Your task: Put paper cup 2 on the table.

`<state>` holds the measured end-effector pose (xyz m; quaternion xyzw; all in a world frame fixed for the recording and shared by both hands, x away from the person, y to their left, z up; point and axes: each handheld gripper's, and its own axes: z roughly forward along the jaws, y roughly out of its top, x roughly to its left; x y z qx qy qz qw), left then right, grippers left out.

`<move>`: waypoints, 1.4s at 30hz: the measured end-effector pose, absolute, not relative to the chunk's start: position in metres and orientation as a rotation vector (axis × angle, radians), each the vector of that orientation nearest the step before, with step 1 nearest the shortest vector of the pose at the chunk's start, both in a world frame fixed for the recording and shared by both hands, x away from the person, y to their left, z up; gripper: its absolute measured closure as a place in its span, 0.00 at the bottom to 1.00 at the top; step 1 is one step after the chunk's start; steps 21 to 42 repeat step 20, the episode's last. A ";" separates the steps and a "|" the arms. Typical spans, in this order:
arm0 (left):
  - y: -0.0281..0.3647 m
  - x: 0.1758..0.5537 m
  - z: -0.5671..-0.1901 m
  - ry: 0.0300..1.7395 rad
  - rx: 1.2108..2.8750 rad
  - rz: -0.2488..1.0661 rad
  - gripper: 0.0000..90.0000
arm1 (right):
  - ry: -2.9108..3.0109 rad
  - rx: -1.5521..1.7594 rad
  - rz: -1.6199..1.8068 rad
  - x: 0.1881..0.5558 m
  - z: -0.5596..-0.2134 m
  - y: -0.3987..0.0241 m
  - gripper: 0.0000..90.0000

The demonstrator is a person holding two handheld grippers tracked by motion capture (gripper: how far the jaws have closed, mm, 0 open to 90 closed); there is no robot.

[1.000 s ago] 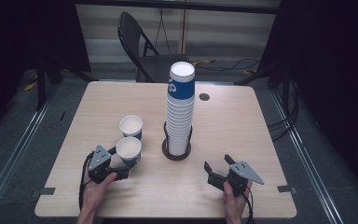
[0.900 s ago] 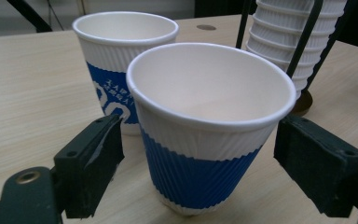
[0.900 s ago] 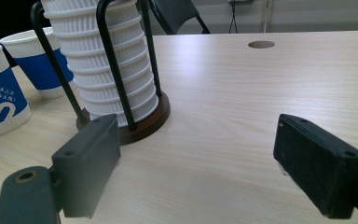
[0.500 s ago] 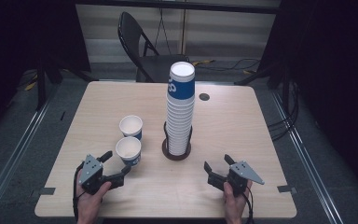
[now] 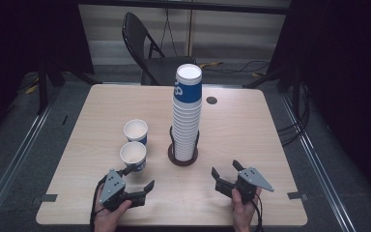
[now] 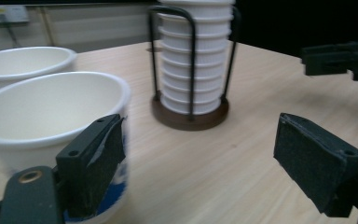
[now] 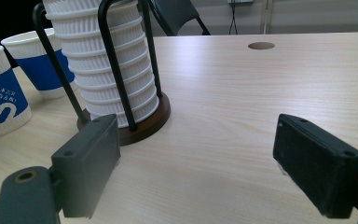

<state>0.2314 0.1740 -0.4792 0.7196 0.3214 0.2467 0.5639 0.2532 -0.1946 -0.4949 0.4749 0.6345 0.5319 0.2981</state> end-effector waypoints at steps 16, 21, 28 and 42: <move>0.126 0.257 -0.494 0.644 1.741 0.518 0.18 | 1.694 1.256 1.405 0.253 -0.495 -0.193 0.16; 0.125 0.257 -0.495 0.652 1.719 0.532 0.18 | 1.698 1.273 1.392 0.254 -0.494 -0.193 0.16; 0.125 0.257 -0.495 0.652 1.719 0.532 0.18 | 1.698 1.273 1.392 0.254 -0.494 -0.193 0.16; 0.125 0.257 -0.495 0.652 1.719 0.532 0.18 | 1.698 1.273 1.392 0.254 -0.494 -0.193 0.16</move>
